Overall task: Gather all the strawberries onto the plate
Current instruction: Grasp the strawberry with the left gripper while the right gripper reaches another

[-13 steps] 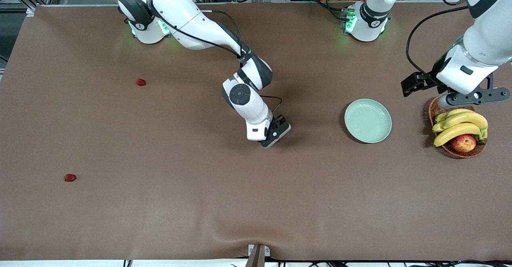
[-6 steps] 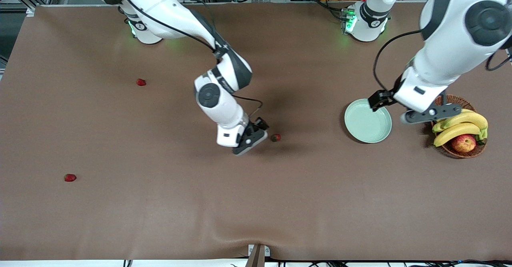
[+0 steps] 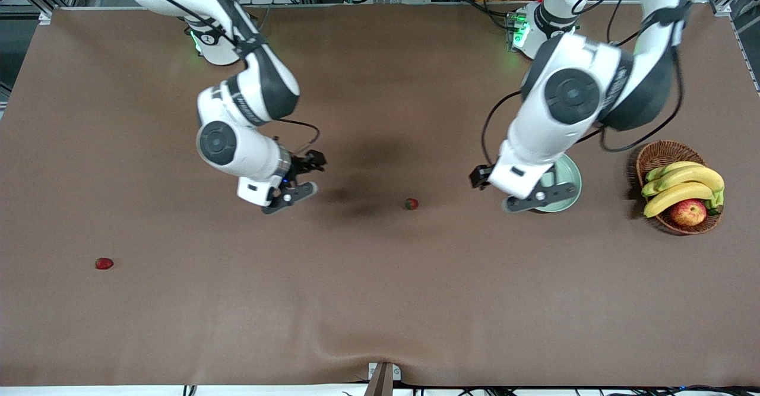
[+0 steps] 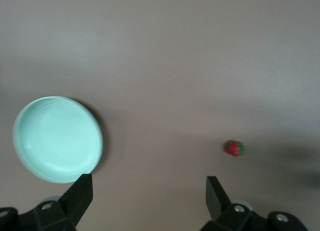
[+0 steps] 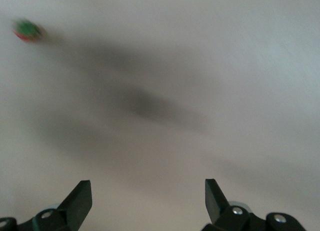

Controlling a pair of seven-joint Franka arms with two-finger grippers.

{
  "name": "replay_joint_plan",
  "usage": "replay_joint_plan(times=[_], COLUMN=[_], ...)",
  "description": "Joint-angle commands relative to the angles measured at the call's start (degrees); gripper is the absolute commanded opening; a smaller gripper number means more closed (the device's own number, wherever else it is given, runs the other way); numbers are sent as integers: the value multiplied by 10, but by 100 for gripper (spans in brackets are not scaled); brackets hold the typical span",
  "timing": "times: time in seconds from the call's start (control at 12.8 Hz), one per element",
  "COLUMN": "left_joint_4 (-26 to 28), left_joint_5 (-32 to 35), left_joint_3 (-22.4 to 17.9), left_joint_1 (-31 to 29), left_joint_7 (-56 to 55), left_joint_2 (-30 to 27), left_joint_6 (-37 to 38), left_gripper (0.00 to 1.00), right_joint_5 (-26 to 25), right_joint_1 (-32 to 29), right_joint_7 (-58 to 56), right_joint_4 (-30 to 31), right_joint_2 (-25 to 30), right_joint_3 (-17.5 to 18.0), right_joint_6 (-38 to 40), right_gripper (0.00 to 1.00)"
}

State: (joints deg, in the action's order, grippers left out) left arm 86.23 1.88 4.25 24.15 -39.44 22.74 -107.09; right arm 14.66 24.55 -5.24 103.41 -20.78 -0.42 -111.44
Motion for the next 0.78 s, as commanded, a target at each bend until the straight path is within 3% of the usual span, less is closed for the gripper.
replay_joint_plan(times=[0.0, 0.16, 0.31, 0.7], left_joint_4=[-48, -50, -52, -60], left_joint_5=[0, 1, 15, 72], left_joint_3=[-3, -4, -8, -6], left_joint_1=[36, 62, 93, 117], left_joint_7=[1, 16, 62, 168], left_joint_2=[74, 113, 145, 200], left_joint_6=[-70, -135, -182, -192], left_gripper=[100, 100, 100, 100], right_joint_5=[-70, -103, -107, -124], right_joint_1=[-48, -70, -95, -142], right_joint_7=[-1, 0, -1, -2], right_joint_4=[25, 45, 112, 252], right_joint_2=[27, 28, 53, 82], right_joint_3=[8, 7, 3, 2], right_joint_6=[97, 146, 141, 70], right_gripper=[100, 100, 100, 100])
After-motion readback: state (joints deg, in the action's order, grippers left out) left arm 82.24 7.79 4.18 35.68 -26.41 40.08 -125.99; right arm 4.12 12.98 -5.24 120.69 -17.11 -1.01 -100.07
